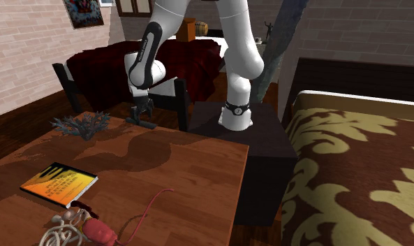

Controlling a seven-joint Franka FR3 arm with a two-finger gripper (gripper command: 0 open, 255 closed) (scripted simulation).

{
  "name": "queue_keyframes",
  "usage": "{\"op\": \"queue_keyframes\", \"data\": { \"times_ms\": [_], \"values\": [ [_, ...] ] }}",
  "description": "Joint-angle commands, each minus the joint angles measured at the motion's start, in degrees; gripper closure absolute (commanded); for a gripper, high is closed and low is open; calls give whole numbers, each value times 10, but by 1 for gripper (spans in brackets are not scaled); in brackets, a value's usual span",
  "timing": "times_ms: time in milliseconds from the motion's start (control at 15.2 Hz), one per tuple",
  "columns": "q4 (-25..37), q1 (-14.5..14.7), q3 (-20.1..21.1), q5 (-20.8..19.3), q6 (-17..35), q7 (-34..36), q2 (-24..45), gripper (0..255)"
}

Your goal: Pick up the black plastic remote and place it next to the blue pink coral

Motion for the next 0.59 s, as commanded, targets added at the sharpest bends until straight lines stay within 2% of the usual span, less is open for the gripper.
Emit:
{"op": "queue_keyframes", "data": {
  "times_ms": [0, 198, 528],
  "values": [
    [-4, 7, -11, -17, -16, 12, -21, 0],
    [-10, 20, -36, -65, -63, 47, -77, 0],
    [-10, 19, -35, -65, -63, 47, -77, 0]
  ]
}}
